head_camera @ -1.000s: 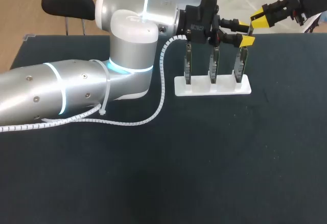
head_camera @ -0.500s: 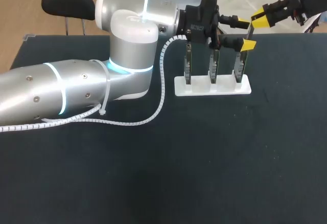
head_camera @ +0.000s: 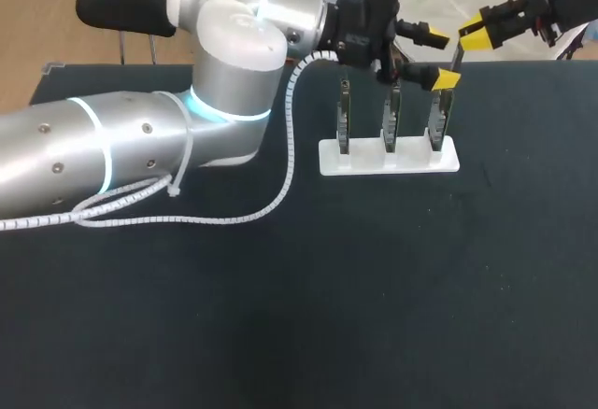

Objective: Pick up the optical module with the left hand, and insert it into the network port with the right hand.

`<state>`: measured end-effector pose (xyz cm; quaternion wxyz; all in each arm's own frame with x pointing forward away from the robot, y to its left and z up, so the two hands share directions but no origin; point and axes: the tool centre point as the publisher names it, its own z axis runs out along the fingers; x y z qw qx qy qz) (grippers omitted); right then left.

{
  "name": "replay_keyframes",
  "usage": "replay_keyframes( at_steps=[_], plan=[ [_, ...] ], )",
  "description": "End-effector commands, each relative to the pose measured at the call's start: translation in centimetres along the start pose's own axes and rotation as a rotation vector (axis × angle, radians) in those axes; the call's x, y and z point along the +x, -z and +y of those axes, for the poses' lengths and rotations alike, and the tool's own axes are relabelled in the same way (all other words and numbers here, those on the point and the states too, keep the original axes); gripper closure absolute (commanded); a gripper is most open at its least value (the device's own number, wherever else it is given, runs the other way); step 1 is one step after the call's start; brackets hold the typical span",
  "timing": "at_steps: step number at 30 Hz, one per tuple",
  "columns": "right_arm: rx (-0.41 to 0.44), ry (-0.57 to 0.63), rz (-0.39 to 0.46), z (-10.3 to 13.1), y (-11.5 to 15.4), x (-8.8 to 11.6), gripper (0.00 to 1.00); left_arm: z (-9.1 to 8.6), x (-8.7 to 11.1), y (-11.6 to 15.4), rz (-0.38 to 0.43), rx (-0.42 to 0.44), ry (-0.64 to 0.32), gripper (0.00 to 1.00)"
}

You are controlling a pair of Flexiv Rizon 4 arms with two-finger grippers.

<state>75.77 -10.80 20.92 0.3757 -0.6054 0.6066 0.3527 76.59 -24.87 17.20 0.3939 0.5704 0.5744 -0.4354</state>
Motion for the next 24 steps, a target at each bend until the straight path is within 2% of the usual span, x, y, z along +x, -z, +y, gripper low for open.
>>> replay_keyframes(
  at_steps=[1, 7, 18, 24],
  plan=[
    [-0.004, 0.000, -0.003, -0.2, -0.1, 0.1, 1.00, -0.2, 0.2, 0.7, 0.045, -0.011, 0.004, 0.00],
    [0.000, -0.002, -0.004, -0.3, -0.1, 0.2, 1.00, -0.7, 1.3, 1.1, 0.112, -0.013, 0.029, 0.00],
    [0.001, -0.004, -0.002, -0.4, -0.1, 0.2, 1.00, -0.5, 1.5, 1.4, 0.194, -0.001, 0.010, 0.00],
    [0.003, -0.006, -0.001, -0.4, 0.0, 0.2, 1.00, -0.4, 1.7, 1.3, 0.213, 0.006, 0.011, 0.00]
  ],
)
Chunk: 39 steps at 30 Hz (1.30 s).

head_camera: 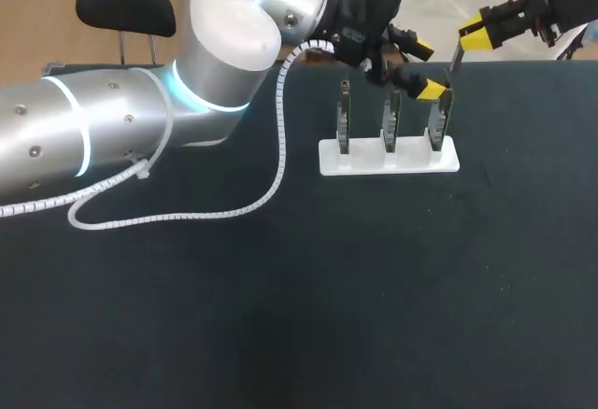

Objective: Pick up the optical module with the left hand, and insert it into the network port with the right hand.

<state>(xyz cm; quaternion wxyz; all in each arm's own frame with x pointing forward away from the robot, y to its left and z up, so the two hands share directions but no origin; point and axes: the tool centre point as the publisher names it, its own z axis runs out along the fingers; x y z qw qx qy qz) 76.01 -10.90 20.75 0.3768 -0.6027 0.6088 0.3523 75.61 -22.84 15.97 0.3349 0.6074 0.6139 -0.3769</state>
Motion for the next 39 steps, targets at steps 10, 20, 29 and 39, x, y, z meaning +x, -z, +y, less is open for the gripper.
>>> replay_keyframes(
  at_steps=[10, 20, 29, 39],
  plan=[
    [-0.002, -0.002, 0.001, -0.16, 0.01, 0.06, 1.00, 0.79, -0.18, -0.63, 0.040, 0.029, -0.006, 0.00],
    [-0.005, 0.000, 0.004, -0.14, 0.04, 0.08, 1.00, 0.59, 0.09, -0.65, 0.044, 0.030, 0.003, 0.00],
    [-0.006, -0.004, 0.004, -0.20, -0.04, 0.30, 1.00, 0.42, 0.04, -0.71, 0.006, 0.019, -0.025, 0.00],
    [-0.032, 0.013, 0.025, -0.31, -0.35, 0.92, 1.00, 0.42, 0.04, -0.71, 0.006, 0.019, -0.025, 0.00]
  ],
)
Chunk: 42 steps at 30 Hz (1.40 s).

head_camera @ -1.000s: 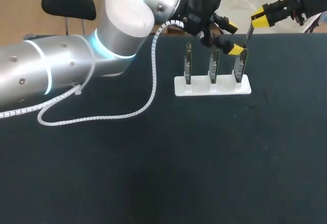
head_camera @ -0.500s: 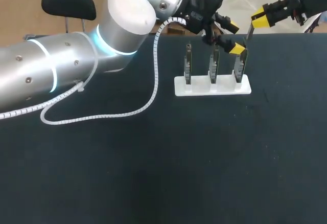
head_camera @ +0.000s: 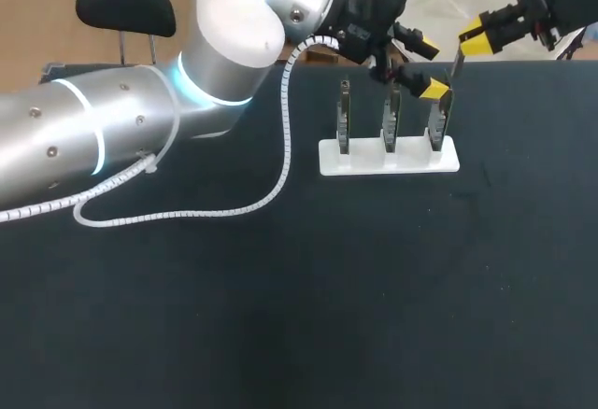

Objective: Pick up the optical module with the left hand, and insert it into the network port with the right hand.

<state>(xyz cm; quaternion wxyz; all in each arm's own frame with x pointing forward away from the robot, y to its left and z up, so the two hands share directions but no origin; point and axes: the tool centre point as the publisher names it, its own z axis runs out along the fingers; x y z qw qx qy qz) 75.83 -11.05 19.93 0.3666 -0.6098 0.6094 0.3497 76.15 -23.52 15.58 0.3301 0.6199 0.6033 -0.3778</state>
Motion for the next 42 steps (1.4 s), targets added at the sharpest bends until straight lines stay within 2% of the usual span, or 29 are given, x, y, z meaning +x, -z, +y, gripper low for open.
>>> replay_keyframes(
  at_steps=[1, 42],
  plan=[
    [-0.022, 0.013, 0.001, -0.5, -0.1, 0.1, 1.00, -0.2, 0.1, 0.0, -0.001, -0.005, -0.001, 0.00],
    [-0.094, 0.048, 0.029, -1.3, -1.4, 1.6, 1.00, -0.2, 0.1, 0.0, -0.001, -0.005, -0.001, 0.00]
  ],
)
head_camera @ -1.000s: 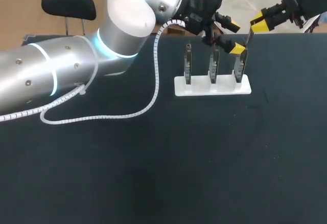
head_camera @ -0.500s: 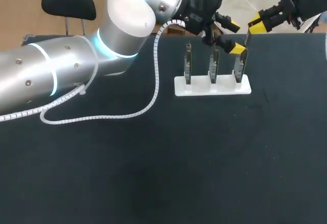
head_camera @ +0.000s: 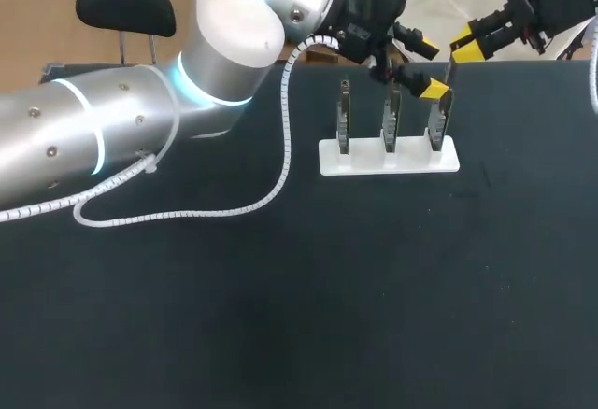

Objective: Pick up the optical module with the left hand, and insert it into the network port with the right hand.

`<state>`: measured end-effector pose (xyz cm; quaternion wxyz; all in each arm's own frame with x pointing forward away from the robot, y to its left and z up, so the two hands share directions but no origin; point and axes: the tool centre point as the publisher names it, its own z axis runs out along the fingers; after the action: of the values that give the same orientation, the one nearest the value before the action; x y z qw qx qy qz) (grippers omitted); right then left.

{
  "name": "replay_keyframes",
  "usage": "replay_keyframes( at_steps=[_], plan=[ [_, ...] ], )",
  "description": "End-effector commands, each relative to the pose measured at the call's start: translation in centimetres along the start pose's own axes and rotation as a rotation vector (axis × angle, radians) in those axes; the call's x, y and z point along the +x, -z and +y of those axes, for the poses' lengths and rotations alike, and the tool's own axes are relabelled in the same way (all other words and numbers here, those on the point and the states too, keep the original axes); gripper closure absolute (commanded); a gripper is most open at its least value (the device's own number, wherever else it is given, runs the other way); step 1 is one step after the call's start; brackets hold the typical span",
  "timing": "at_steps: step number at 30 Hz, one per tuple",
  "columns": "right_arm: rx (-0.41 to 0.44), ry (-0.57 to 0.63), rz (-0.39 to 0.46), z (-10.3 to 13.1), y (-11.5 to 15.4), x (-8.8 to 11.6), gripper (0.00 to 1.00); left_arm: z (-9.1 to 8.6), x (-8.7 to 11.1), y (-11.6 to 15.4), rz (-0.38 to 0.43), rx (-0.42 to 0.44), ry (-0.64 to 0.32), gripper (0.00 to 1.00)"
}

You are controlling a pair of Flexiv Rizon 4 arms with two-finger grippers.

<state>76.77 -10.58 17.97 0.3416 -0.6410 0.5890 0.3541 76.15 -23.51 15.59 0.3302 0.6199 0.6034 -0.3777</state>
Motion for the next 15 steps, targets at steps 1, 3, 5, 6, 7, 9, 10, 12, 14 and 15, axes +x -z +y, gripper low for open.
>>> replay_keyframes(
  at_steps=[1, 3, 5, 6, 7, 9, 10, 12, 14, 15],
  plan=[
    [-0.022, 0.006, -0.003, -0.39, 0.02, 0.14, 1.00, -0.15, 0.06, 0.03, -0.001, -0.004, -0.001, 0.00],
    [-0.027, 0.007, 0.000, -0.36, 0.02, 0.15, 1.00, -0.15, 0.06, 0.03, -0.001, -0.004, -0.001, 0.00],
    [-0.029, 0.008, 0.001, -0.34, 0.03, 0.18, 1.00, -0.15, 0.06, 0.03, -0.001, -0.004, -0.001, 0.00],
    [-0.031, 0.008, 0.000, -0.30, 0.05, 0.20, 1.00, -0.15, 0.06, 0.03, -0.001, -0.004, -0.001, 0.00],
    [-0.033, 0.009, 0.001, -0.28, 0.06, 0.23, 1.00, -0.15, 0.06, 0.03, -0.001, -0.004, -0.001, 0.00],
    [-0.032, 0.009, 0.001, -0.28, 0.07, 0.25, 1.00, -0.15, 0.06, 0.03, -0.001, -0.004, -0.001, 0.00],
    [-0.031, 0.009, 0.001, -0.28, 0.08, 0.25, 1.00, -0.15, 0.06, 0.03, -0.001, -0.004, -0.001, 0.00],
    [-0.028, 0.010, 0.000, -0.26, 0.10, 0.25, 1.00, -0.15, 0.06, 0.03, -0.001, -0.004, -0.001, 0.00],
    [-0.025, 0.009, -0.001, -0.22, 0.12, 0.27, 1.00, -0.15, 0.06, 0.03, -0.001, -0.004, -0.001, 0.00],
    [-0.022, 0.017, 0.008, -0.13, 0.08, 0.37, 1.00, -0.15, 0.06, 0.03, -0.001, -0.004, -0.001, 0.00]
  ],
)
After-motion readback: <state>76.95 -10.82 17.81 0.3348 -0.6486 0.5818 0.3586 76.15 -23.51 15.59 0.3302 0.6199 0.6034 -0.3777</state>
